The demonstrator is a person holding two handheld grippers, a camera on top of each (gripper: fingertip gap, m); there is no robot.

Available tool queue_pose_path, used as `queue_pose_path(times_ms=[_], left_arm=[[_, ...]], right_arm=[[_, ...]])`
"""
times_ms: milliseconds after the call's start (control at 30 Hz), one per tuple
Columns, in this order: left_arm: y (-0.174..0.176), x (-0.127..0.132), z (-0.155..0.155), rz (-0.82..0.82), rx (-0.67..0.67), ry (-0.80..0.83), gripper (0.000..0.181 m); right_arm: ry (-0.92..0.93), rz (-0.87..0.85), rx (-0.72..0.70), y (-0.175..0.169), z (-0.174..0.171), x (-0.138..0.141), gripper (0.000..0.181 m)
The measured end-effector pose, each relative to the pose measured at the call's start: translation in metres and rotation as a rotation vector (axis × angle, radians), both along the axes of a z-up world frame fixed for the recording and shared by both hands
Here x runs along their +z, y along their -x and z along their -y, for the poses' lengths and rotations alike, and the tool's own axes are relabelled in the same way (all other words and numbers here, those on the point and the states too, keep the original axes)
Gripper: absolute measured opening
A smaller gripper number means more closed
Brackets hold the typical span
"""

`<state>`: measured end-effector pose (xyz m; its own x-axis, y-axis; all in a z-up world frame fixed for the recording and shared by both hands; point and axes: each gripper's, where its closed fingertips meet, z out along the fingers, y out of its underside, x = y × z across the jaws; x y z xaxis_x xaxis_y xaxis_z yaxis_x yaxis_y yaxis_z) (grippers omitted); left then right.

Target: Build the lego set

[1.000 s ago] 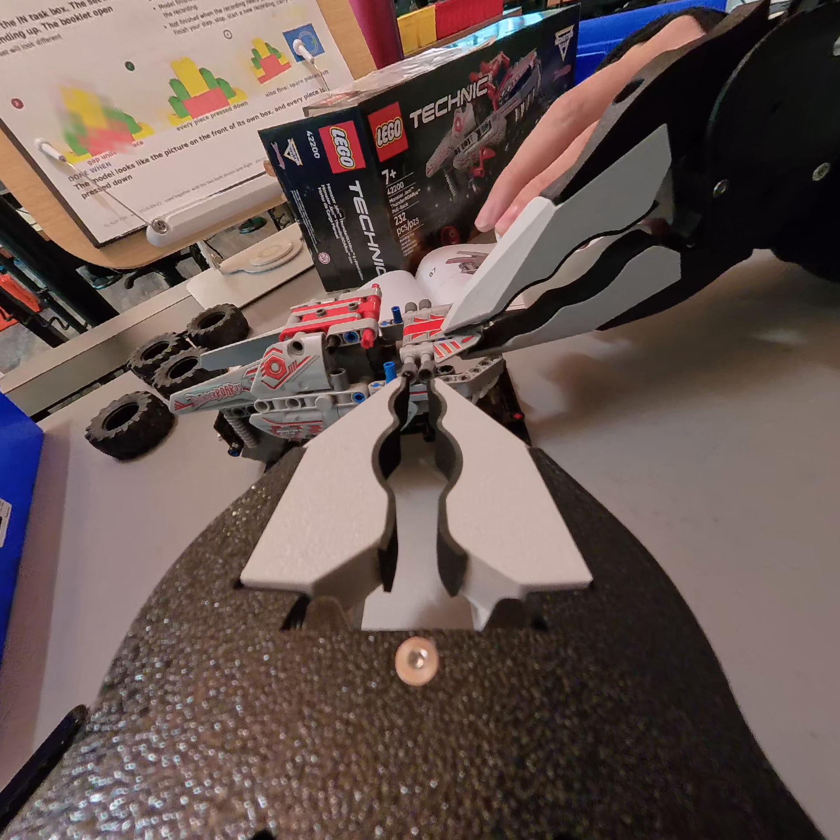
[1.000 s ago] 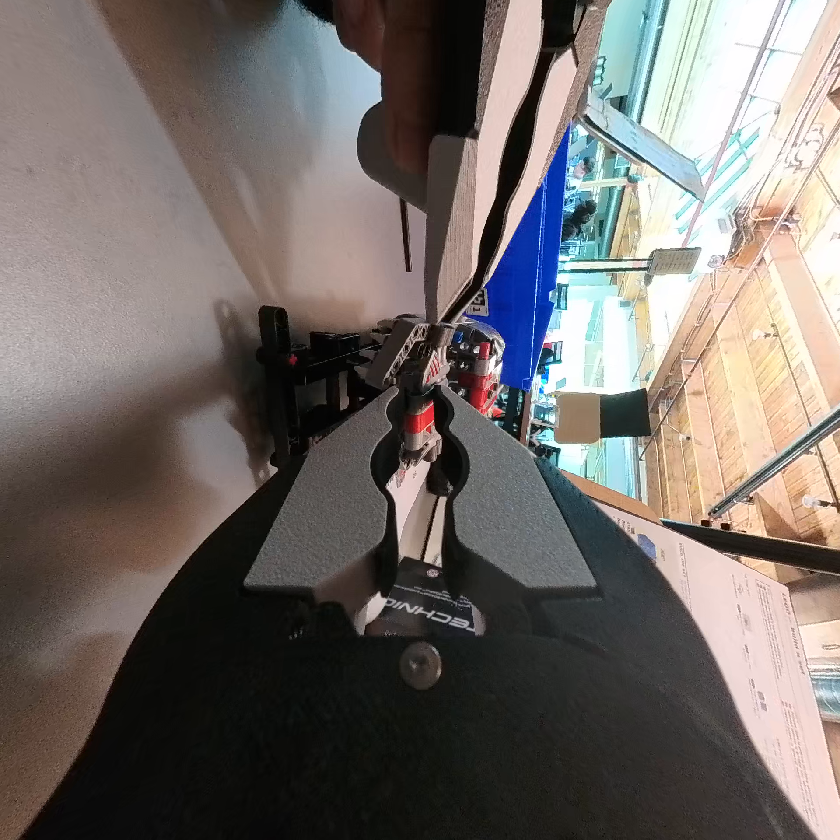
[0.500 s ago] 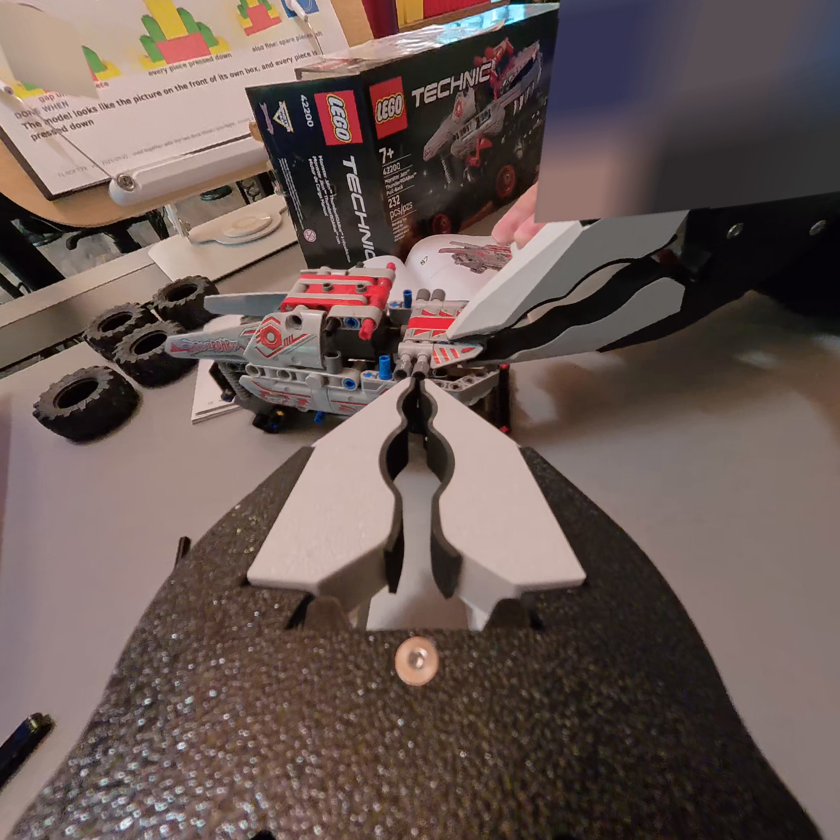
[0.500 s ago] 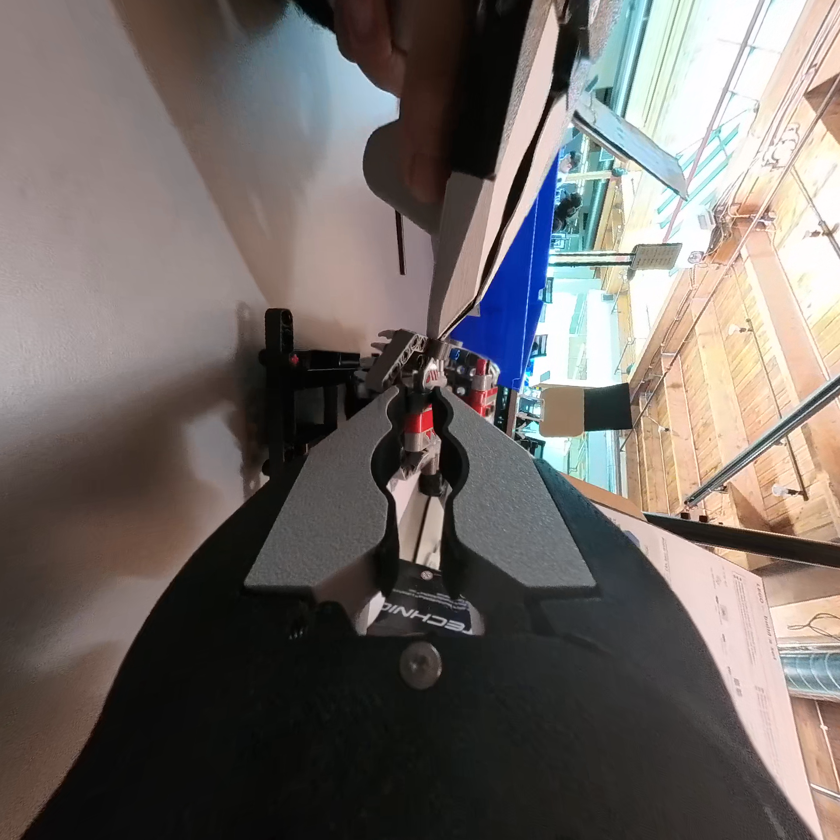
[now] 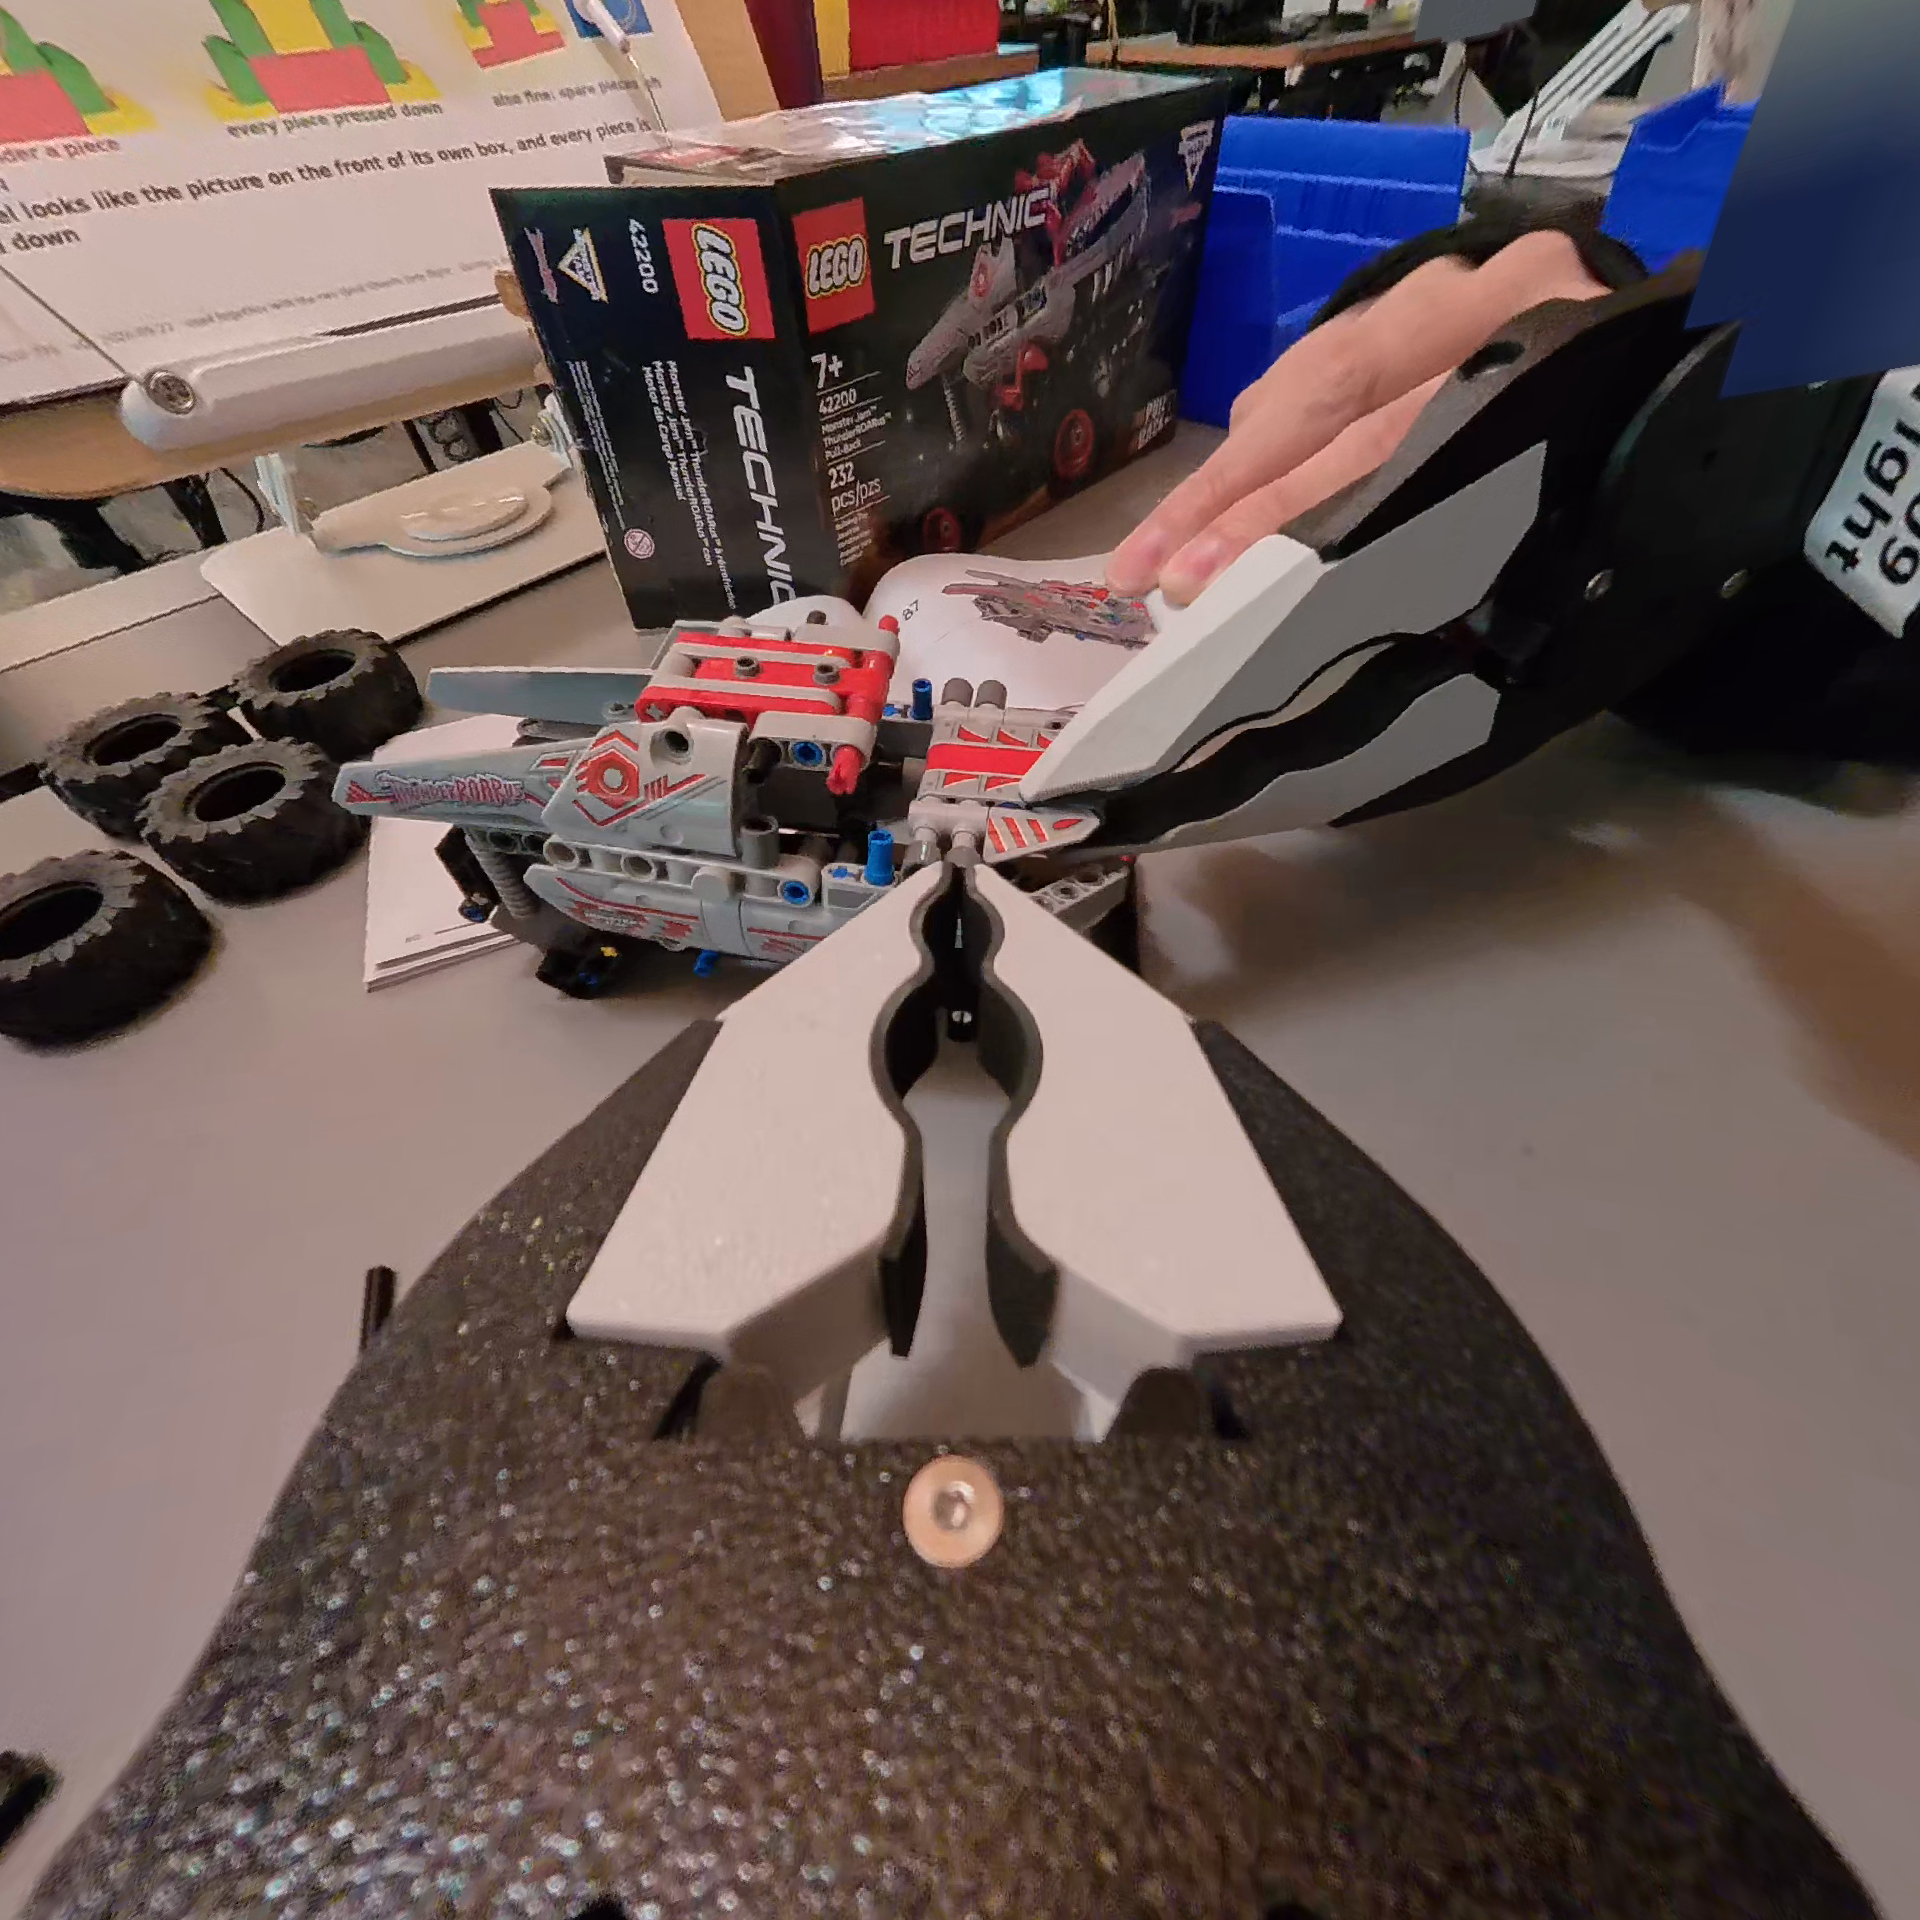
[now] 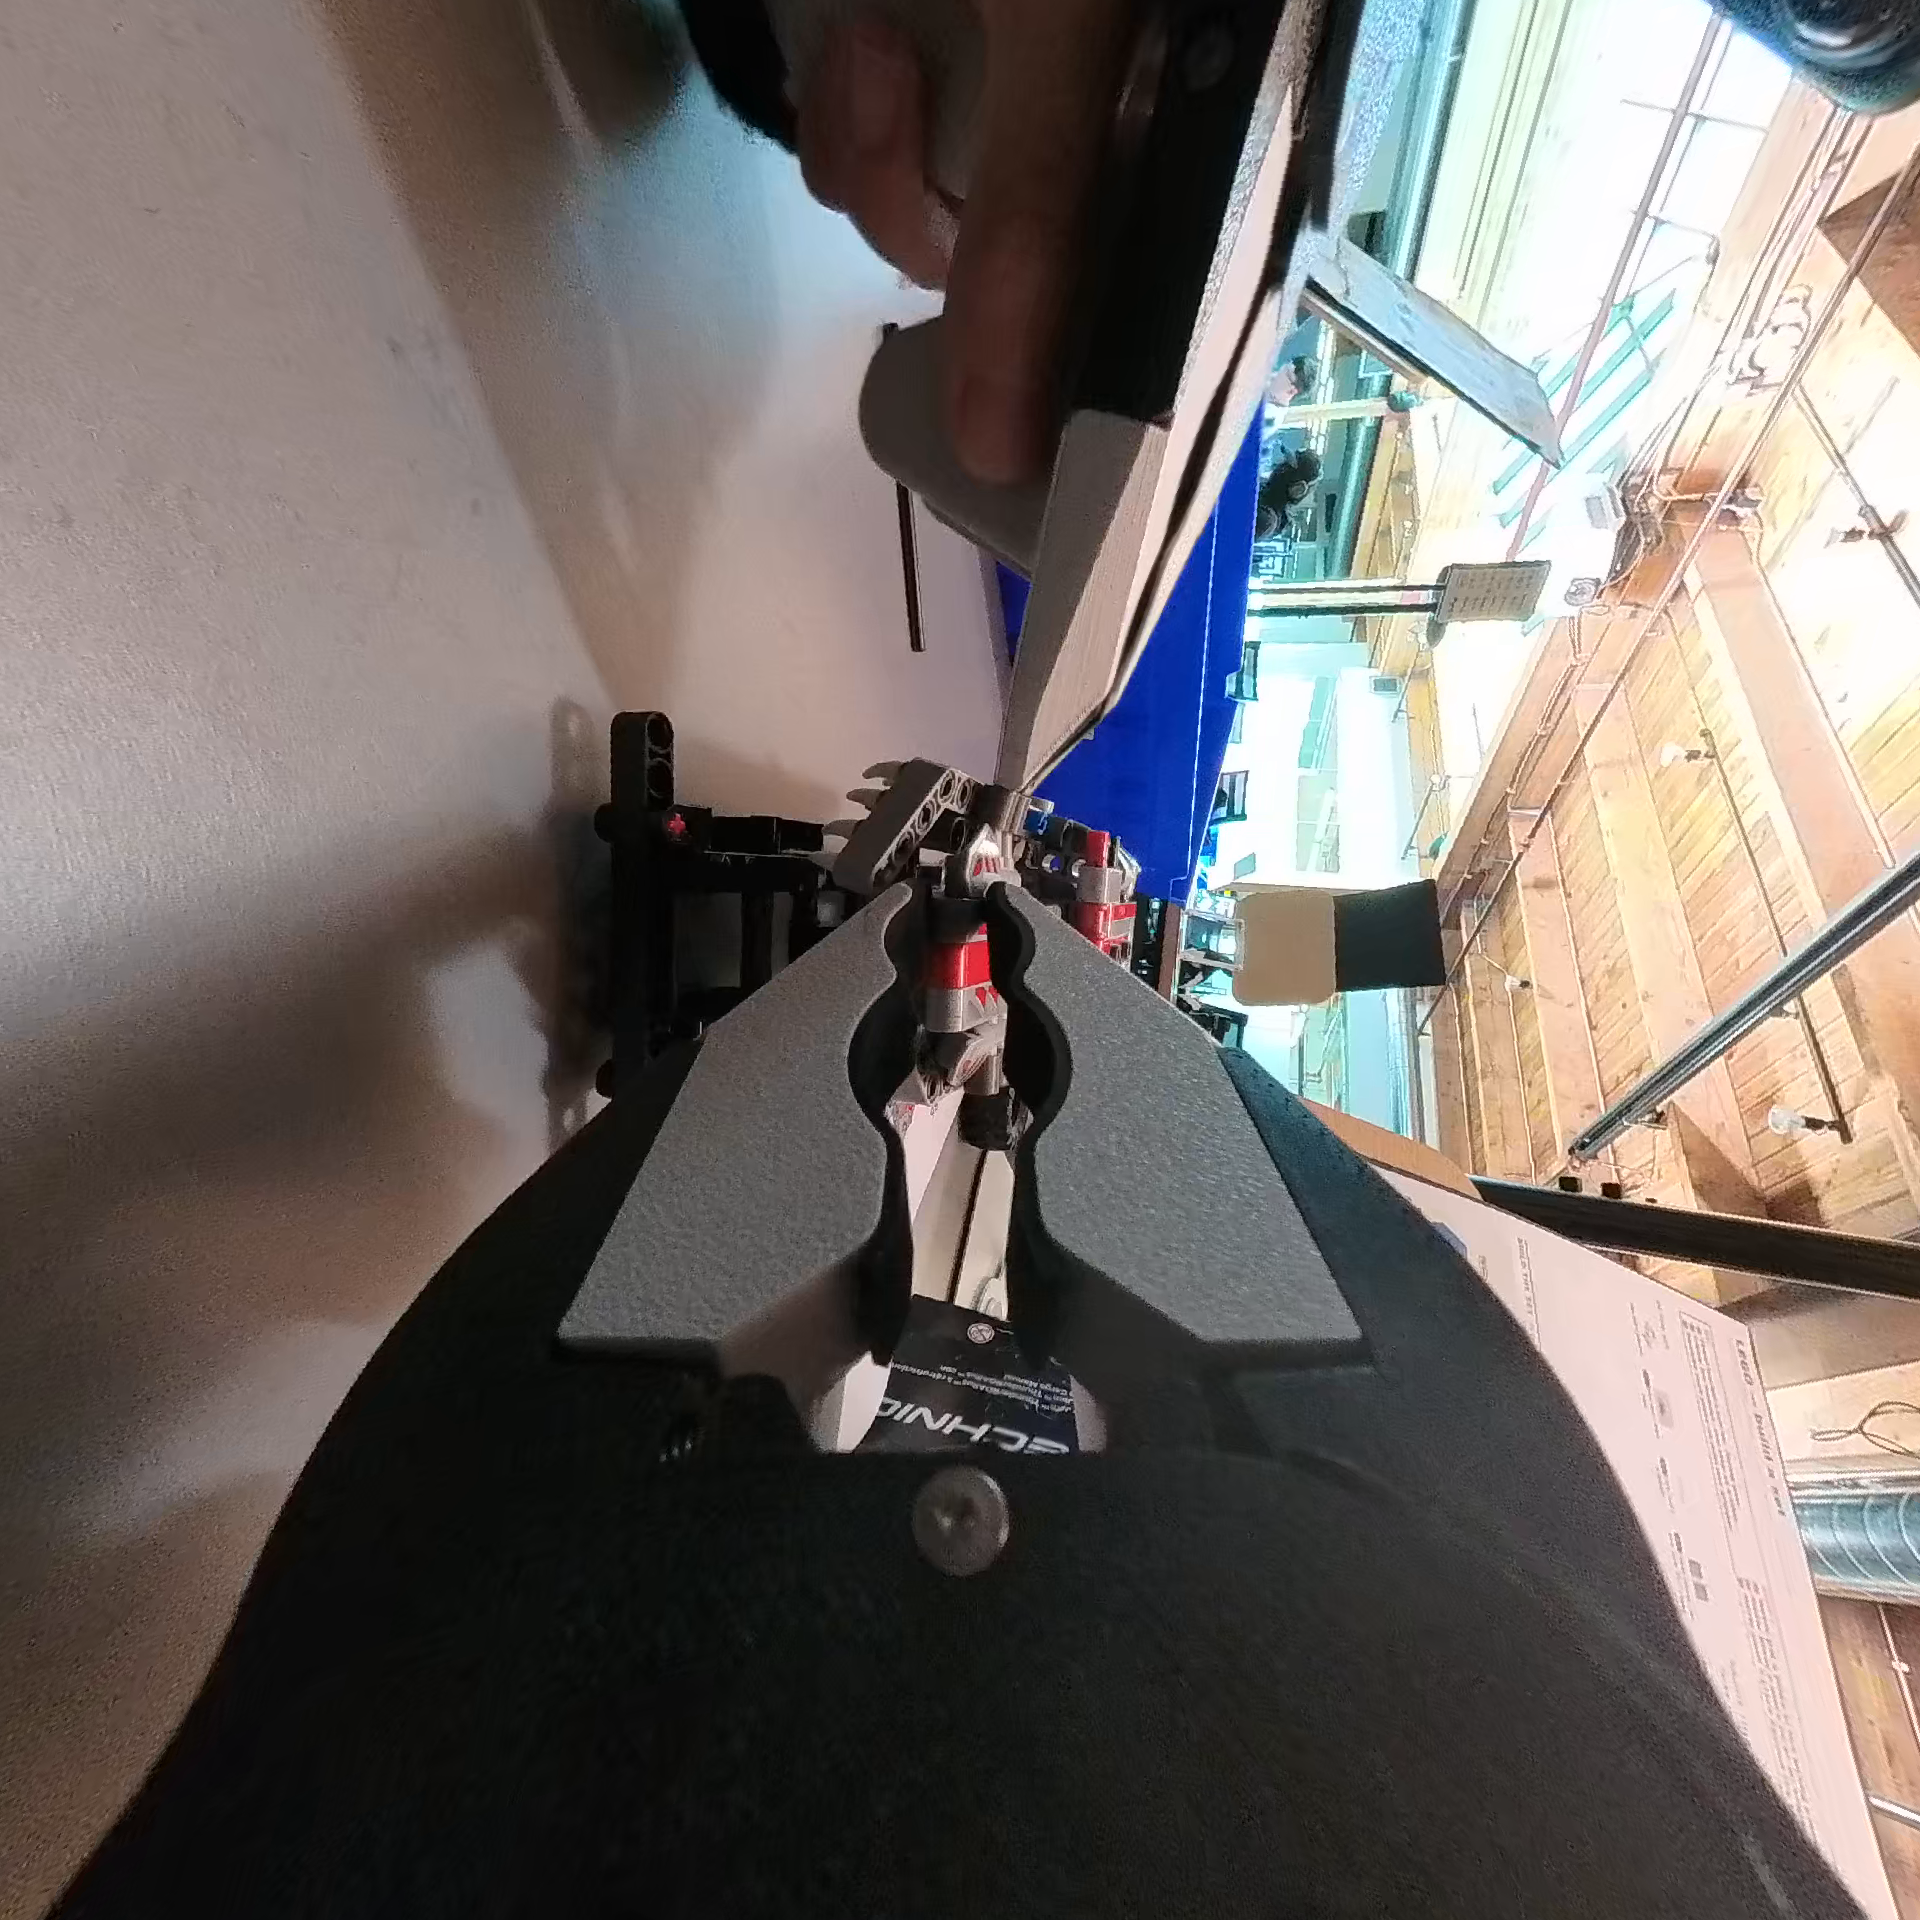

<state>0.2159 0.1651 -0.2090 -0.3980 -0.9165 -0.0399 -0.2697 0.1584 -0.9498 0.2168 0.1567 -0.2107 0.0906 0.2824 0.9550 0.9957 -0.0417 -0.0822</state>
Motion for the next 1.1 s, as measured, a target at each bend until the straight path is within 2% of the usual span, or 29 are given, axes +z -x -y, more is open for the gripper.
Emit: queue_pose_path(times_ms=[367, 500, 733, 833, 900, 967, 1100], left_arm=[[-0.003, -0.003, -0.002, -0.04, -0.024, 0.052, 0.0], [-0.004, -0.001, -0.005, 0.001, -0.001, 0.005, 0.0], [-0.007, 0.0, -0.003, -0.002, -0.014, 0.061, 0.0], [-0.007, -0.001, -0.004, -0.004, -0.017, 0.062, 0.0], [-0.006, 0.0, -0.004, -0.007, -0.022, 0.07, 0.0], [-0.006, -0.001, -0.002, -0.01, -0.032, 0.07, 0.0], [-0.003, 0.001, -0.002, -0.007, -0.068, 0.069, 0.0]], right_arm=[[-0.019, -0.025, 0.011, 0.004, -0.002, -0.001, 0.008], [0.001, -0.075, 0.006, 0.001, -0.002, -0.001, 0.009], [0.005, -0.124, 0.015, -0.002, 0.0, -0.001, 0.01], [0.014, -0.147, 0.033, -0.003, 0.004, 0.004, 0.024], [0.06, -0.203, 0.058, 0.001, 0.011, 0.007, 0.035], [0.143, -0.333, 0.068, 0.003, 0.021, 0.011, 0.036], [0.175, -0.688, -0.054, -0.026, 0.024, 0.03, 0.045]])
